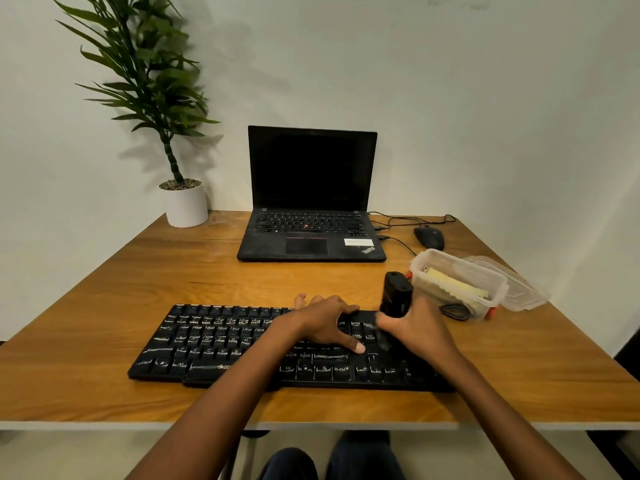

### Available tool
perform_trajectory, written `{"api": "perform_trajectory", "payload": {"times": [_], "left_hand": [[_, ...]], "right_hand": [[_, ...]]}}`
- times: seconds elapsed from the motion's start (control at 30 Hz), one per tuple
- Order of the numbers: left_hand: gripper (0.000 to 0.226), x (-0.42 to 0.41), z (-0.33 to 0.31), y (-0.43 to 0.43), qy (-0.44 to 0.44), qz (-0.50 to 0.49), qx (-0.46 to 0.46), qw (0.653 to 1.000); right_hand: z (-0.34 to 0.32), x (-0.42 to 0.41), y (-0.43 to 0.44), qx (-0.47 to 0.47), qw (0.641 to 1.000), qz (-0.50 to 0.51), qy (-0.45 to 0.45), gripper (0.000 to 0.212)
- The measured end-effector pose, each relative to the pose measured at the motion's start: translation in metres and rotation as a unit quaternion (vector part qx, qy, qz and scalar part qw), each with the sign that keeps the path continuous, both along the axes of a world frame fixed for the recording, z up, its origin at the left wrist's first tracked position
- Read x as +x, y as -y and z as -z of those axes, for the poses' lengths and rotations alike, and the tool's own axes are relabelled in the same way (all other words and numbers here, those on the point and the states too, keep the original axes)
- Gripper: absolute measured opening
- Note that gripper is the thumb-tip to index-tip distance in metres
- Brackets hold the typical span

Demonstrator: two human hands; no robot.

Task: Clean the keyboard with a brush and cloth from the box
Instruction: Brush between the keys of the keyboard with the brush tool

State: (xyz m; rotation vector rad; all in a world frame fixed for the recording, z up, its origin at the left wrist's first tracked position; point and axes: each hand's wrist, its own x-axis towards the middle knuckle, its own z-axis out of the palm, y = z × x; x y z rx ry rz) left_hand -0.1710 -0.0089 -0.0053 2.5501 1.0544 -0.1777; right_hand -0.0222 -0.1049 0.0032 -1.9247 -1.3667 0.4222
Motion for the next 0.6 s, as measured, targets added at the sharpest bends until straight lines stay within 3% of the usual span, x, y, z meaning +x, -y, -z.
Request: {"api": "perform_trajectory", "payload": {"times": [0.1, 0.23, 0.37, 0.5, 0.6], "left_hand": [[0.086, 0.0, -0.001, -0.001, 0.003, -0.001, -0.001, 1.0], [0.085, 0.001, 0.001, -0.001, 0.004, -0.002, -0.001, 1.0], [0.085, 0.0, 0.002, -0.001, 0.002, -0.003, 0.001, 1.0], [0.086, 0.001, 0.001, -0.001, -0.01, 0.004, 0.011, 1.0], [0.081, 0.001, 0.0, -0.001, -0.006, 0.005, 0.009, 1.0]], "right_hand": [[-0.001, 0.007, -0.003, 0.042, 0.997, 0.046, 0.039, 0.021], [0.008, -0.002, -0.01, 0.044, 0.999, -0.008, 0.001, 0.02], [0.003, 0.004, -0.016, 0.027, 0.998, 0.035, 0.035, 0.022], [0.001, -0.012, -0.029, 0.093, 0.995, 0.029, -0.022, 0.019], [0.015, -0.02, -0.026, 0.074, 0.997, 0.017, 0.002, 0.022]]}}
